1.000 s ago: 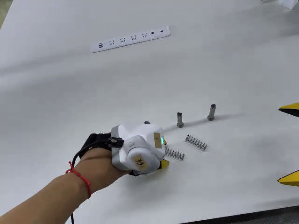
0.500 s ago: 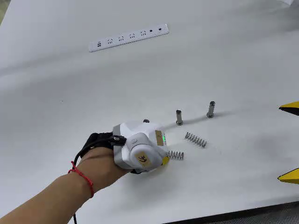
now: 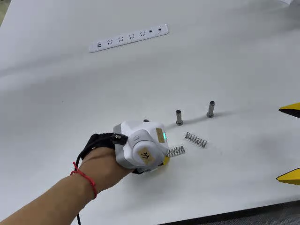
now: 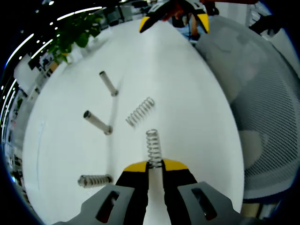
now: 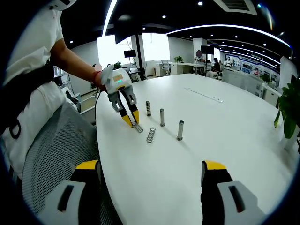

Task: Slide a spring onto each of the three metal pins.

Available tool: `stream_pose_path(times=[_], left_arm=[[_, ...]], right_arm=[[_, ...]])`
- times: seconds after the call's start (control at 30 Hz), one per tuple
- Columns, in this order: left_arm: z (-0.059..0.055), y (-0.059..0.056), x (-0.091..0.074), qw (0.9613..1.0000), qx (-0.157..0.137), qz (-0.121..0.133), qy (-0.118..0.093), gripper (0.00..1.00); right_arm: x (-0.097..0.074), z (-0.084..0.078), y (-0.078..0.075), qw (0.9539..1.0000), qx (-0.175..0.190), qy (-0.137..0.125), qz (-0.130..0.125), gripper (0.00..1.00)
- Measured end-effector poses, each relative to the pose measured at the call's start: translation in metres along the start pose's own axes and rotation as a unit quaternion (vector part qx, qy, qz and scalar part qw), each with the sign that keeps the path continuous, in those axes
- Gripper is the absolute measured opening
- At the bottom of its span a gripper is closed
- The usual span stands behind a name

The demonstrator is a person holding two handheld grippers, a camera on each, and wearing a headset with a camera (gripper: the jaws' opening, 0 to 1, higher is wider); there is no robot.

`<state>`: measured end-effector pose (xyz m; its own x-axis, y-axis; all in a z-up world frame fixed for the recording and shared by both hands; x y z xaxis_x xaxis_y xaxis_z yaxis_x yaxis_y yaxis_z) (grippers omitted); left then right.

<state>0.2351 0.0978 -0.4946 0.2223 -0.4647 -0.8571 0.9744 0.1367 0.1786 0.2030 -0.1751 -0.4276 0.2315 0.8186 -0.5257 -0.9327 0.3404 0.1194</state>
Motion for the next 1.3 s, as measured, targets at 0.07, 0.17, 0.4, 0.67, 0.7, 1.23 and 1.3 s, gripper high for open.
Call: stream_pose_path(times=[0.07,0.17,0.4,0.67,0.7,1.23,1.3], left_arm=[[0.001,-0.001,-0.001,0.9999,-0.008,0.0,-0.007,0.11],[0.001,-0.002,-0.004,0.9997,-0.019,0.002,-0.016,0.11],[0.008,-0.004,-0.019,0.9969,-0.056,0.011,-0.055,0.11],[0.024,-0.003,-0.047,0.9841,-0.113,0.04,-0.131,0.1],[0.027,-0.003,-0.052,0.9814,-0.12,0.044,-0.143,0.1],[0.072,-0.003,-0.102,0.9367,-0.186,0.077,-0.287,0.1],[0.076,-0.003,-0.107,0.9309,-0.192,0.08,-0.3,0.1]], right_arm=[[0.0,0.0,0.0,1.0,0.001,0.0,-0.001,0.89],[0.0,0.001,0.0,1.0,0.005,-0.001,-0.003,0.88],[0.001,0.008,0.002,1.0,0.003,-0.003,-0.003,0.87],[0.003,0.028,0.006,0.9998,-0.002,-0.022,0.003,0.87],[0.004,0.033,0.006,0.9995,0.0,-0.031,0.004,0.86],[0.033,0.115,0.023,0.9777,0.128,-0.166,0.015,0.58],[0.035,0.123,0.024,0.9672,0.16,-0.197,0.017,0.53]])
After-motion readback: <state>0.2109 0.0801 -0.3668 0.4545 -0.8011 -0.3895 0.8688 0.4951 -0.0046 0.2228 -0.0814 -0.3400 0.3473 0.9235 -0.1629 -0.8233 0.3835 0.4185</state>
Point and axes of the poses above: the centre of the closed fingertips' face, and the gripper's own axes: x roughly forward along the fingers, y roughly to its left, z roughly out of its top, the point moved 7 cm from there along -x, roughly backward along the fingers, and after that the axes turned 4 degrees about z, right-handed, at the moved point
